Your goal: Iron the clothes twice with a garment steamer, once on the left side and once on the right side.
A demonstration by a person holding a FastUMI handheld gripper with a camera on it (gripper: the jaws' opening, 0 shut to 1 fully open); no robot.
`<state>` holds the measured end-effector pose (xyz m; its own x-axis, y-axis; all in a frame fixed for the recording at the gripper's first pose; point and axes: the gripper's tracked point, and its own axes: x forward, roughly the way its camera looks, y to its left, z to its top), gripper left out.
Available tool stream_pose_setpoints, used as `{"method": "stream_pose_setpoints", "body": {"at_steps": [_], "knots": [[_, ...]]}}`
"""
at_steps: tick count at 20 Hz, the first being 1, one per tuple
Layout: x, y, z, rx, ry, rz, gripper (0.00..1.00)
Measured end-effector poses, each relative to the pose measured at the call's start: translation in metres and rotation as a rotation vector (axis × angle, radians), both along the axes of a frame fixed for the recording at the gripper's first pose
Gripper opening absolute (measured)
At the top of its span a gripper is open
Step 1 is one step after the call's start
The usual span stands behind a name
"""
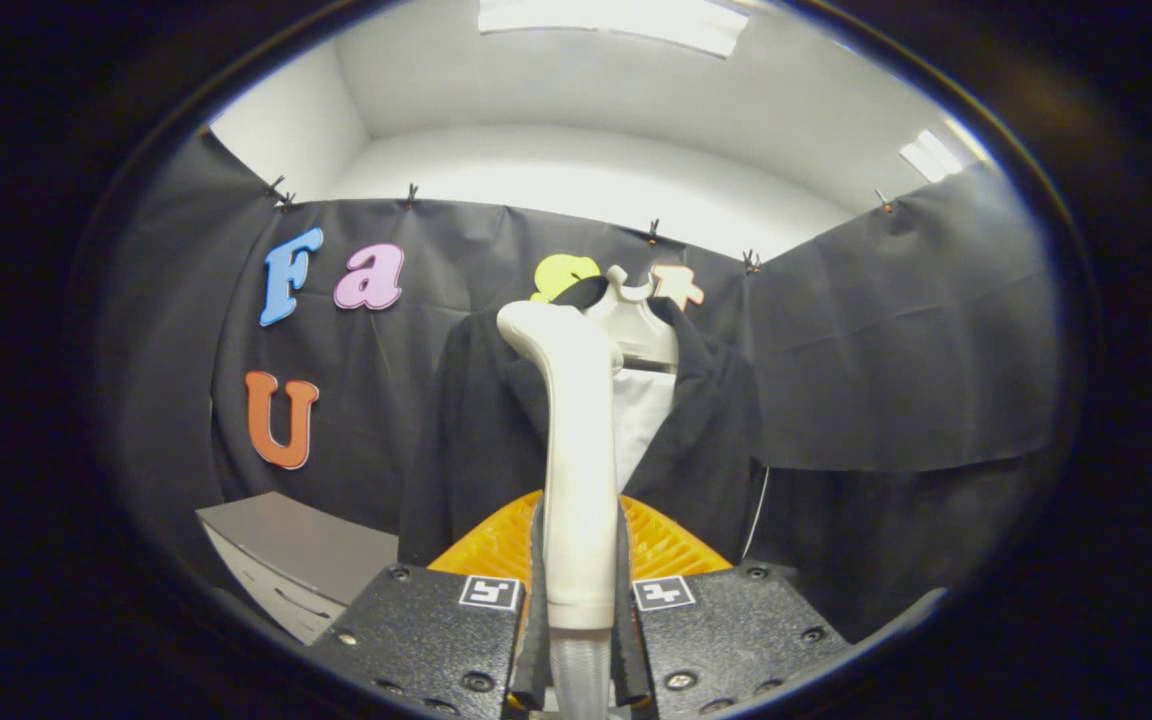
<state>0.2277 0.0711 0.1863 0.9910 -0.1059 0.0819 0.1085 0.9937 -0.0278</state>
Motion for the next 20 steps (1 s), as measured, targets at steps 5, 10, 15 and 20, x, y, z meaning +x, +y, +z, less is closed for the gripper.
{"method": "stream_pose_setpoints", "body": {"at_steps": [5, 10, 15, 20], "knots": [[0.021, 0.003, -0.033, 0.026, 0.065, 0.01, 0.28], [0.015, 0.01, -0.055, 0.006, 0.088, 0.018, 0.28], [0.006, 0.008, -0.082, -0.003, 0.14, 0.012, 0.28], [-0.01, -0.001, -0.107, 0.008, 0.197, 0.003, 0.28]]}}
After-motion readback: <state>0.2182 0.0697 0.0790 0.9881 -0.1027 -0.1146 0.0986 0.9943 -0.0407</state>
